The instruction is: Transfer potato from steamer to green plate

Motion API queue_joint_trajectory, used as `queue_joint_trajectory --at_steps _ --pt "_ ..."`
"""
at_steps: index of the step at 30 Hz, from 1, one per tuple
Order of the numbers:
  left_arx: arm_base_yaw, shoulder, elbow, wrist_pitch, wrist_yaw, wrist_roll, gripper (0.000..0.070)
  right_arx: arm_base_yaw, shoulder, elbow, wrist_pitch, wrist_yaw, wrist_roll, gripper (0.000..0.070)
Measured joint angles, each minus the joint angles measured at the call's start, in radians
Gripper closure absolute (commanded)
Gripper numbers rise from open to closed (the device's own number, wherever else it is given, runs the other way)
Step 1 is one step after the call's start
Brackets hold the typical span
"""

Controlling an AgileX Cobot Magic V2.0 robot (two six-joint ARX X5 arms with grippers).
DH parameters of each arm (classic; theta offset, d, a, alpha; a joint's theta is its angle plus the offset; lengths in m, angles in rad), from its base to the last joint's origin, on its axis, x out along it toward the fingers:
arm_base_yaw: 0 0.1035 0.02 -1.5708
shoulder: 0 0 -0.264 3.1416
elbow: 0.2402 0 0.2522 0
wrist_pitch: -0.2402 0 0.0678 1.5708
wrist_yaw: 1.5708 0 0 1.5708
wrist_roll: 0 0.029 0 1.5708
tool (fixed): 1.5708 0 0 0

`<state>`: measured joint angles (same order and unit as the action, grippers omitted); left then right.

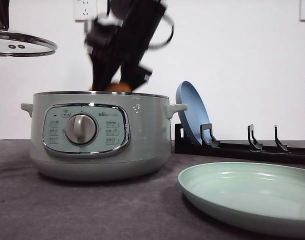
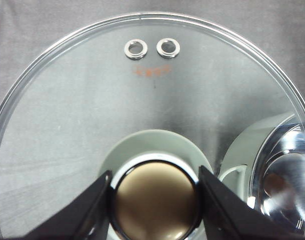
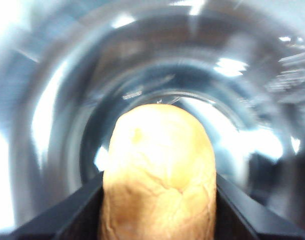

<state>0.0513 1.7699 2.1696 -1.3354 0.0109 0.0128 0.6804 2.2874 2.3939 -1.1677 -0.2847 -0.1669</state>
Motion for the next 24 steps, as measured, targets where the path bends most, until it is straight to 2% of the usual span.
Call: queue_joint_trajectory --at_steps 6,10,13,17,24 --pt "0.0 0.0 0.0 0.0 0.0 0.0 0.069 -0.013 -0.18 -0.004 -0.165 0.001 0.0 0.0448" --pt "0.0 0.0 0.0 0.0 0.0 0.0 0.069 -0.021 -0.316 -0.059 -0.167 0.003 0.0 0.0448" --pt "0.0 0.0 0.0 0.0 0.0 0.0 0.069 -0.027 -0.433 -0.127 -0.169 0.041 0.0 0.0448" --pt "0.0 0.0 0.0 0.0 0.0 -0.001 0.069 -0.038 -0.613 -0.258 -0.171 0.11 0.0 0.0448" --pt "-0.003 0.0 0.0 -0.001 0.0 -0.001 0.069 -0.067 -0.91 -0.562 -0.166 0.118 0.009 0.0448"
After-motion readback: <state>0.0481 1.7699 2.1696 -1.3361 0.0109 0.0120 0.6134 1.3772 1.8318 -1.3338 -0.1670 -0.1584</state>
